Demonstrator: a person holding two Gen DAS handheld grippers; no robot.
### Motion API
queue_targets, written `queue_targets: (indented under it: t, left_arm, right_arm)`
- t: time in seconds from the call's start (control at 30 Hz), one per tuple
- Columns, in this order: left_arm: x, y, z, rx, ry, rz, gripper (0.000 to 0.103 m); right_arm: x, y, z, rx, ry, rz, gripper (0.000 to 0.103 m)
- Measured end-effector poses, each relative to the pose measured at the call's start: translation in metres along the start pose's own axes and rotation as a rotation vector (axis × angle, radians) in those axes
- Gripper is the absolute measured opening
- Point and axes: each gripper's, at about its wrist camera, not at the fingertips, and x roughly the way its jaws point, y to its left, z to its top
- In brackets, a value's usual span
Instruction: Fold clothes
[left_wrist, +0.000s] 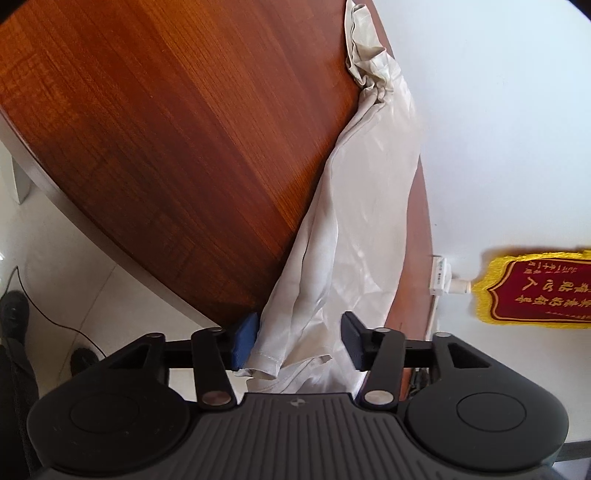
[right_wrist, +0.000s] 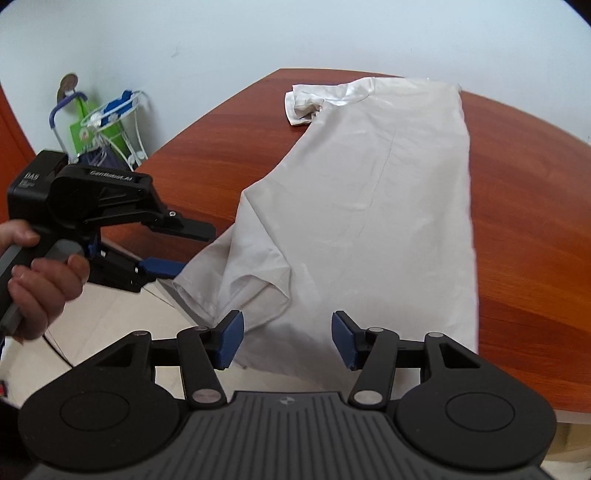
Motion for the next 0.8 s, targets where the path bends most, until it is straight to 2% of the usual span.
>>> queue_targets:
  t: [0.07,0.17,0.27,0.33,0.4,0.53,0.63,0.73,0.8]
  left_arm:
    - [0.001,0.001,0.002,-0.01,0.011,-0.008,0.054]
    - [0.002,0.002,0.006,-0.019,0.025,-0.012,0.054]
    - [0.003,0.001,0.01,-0.019,0.037,-0.01,0.054]
    - [0.003,0.0,0.013,-0.01,0.042,-0.006,0.055]
    - [0.004,-0.001,0.014,-0.006,0.046,-0.009,0.058]
    - [0.003,0.0,0.017,-0.008,0.054,-0.018,0.059]
    - [0.003,0.002,0.02,-0.019,0.061,-0.022,0.059]
    - [0.003,0.001,0.021,-0.015,0.064,-0.017,0.059]
    - [0.003,0.0,0.022,-0.009,0.066,-0.014,0.062]
  right_arm:
    - [0.015,0.006,0.001,-0.04,-0.003,-0.022,0.056]
    - [0.032,0.014,0.004,-0.075,0.011,-0.037,0.039]
    - [0.041,0.019,0.006,-0.078,0.01,-0.073,0.033]
    - [0.044,0.017,0.007,-0.056,0.011,-0.08,0.006]
    - [0.044,0.017,0.007,-0.03,0.006,-0.067,0.004]
    - [0.032,0.022,0.004,-0.005,-0.031,-0.012,0.004]
    - [0.021,0.035,0.002,-0.02,-0.068,0.071,0.004]
    - [0.022,0.048,0.004,-0.052,-0.055,0.117,0.004]
    - [0.023,0.056,0.004,-0.071,-0.045,0.158,0.006]
